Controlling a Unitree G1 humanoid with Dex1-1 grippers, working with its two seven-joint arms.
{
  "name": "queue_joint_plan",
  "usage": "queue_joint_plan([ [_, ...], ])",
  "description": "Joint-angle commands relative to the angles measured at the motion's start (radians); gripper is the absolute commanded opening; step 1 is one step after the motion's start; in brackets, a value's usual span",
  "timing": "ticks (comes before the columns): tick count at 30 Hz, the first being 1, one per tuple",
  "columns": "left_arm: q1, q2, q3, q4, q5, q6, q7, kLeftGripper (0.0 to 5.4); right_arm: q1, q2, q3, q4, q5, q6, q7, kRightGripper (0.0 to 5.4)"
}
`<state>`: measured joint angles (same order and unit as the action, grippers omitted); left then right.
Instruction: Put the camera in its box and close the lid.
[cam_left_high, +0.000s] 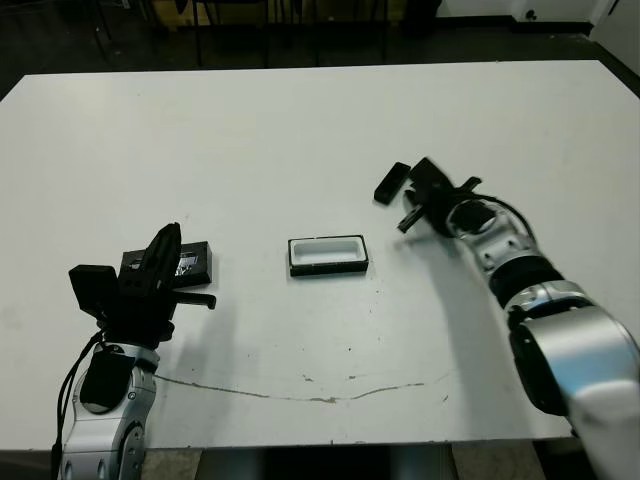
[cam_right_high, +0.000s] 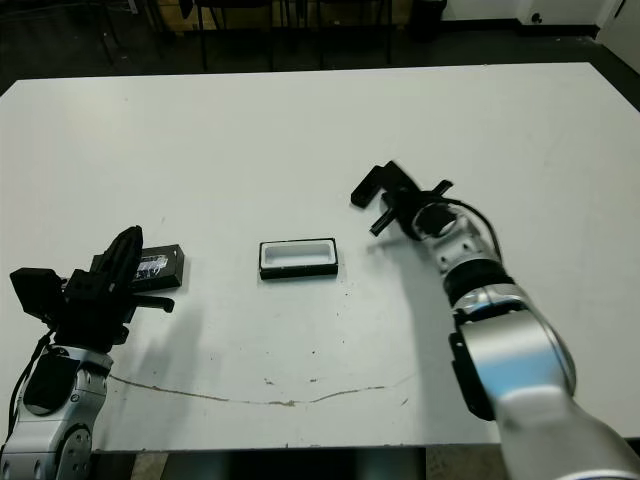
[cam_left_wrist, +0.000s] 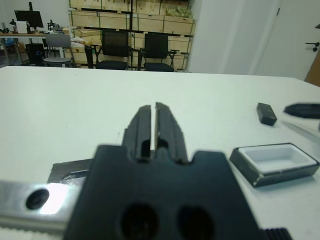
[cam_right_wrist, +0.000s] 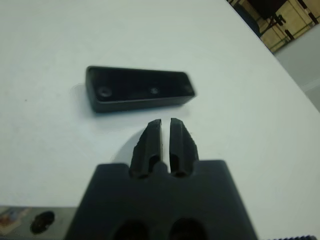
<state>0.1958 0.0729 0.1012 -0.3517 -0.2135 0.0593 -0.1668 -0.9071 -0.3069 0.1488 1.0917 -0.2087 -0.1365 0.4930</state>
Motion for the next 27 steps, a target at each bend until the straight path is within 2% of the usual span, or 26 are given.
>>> queue_joint_plan([
  [1, -0.001, 0.01, 0.004, 0.011, -0.003, 0.027, 0.003, 0.01, 0.019, -0.046, -0.029, -0.088, 0.055, 0.025, 0.115, 0.0],
  [5, -0.008, 0.016, 0.0, 0.019, 0.009, 0.017, -0.001, 0.01, 0.017, -0.084, -0.055, -0.195, 0.111, 0.073, 0.202, 0.0],
  [8, -0.015, 0.013, -0.001, 0.023, 0.005, 0.023, 0.0, 0.01, 0.057, -0.067, -0.073, -0.327, 0.132, 0.16, 0.15, 0.0],
  [9, -0.017, 0.013, -0.002, 0.023, 0.004, 0.026, 0.001, 0.01, 0.082, -0.049, -0.081, -0.378, 0.14, 0.193, 0.116, 0.0],
  [14, -0.019, 0.011, -0.004, 0.021, 0.01, 0.031, 0.007, 0.01, 0.261, 0.131, -0.119, -0.721, 0.174, 0.491, -0.158, 0.0],
  [16, -0.017, 0.012, -0.005, 0.022, 0.014, 0.026, 0.007, 0.0, 0.312, 0.196, -0.105, -0.805, 0.163, 0.569, -0.241, 0.09],
  [18, -0.015, 0.011, -0.004, 0.018, 0.016, 0.029, 0.011, 0.0, 0.331, 0.25, -0.076, -0.815, 0.139, 0.603, -0.304, 0.31],
  [23, -0.014, 0.01, -0.001, 0.024, 0.009, 0.02, 0.007, 0.0, 0.283, 0.312, -0.019, -0.755, 0.071, 0.674, -0.418, 1.12],
  [25, -0.014, 0.011, 0.0, 0.03, 0.008, 0.013, 0.003, 0.0, 0.255, 0.334, -0.012, -0.708, 0.05, 0.67, -0.467, 1.47],
  [27, -0.014, 0.009, 0.001, 0.034, 0.006, 0.014, 0.005, 0.0, 0.217, 0.352, 0.002, -0.634, 0.015, 0.635, -0.533, 1.81],
])
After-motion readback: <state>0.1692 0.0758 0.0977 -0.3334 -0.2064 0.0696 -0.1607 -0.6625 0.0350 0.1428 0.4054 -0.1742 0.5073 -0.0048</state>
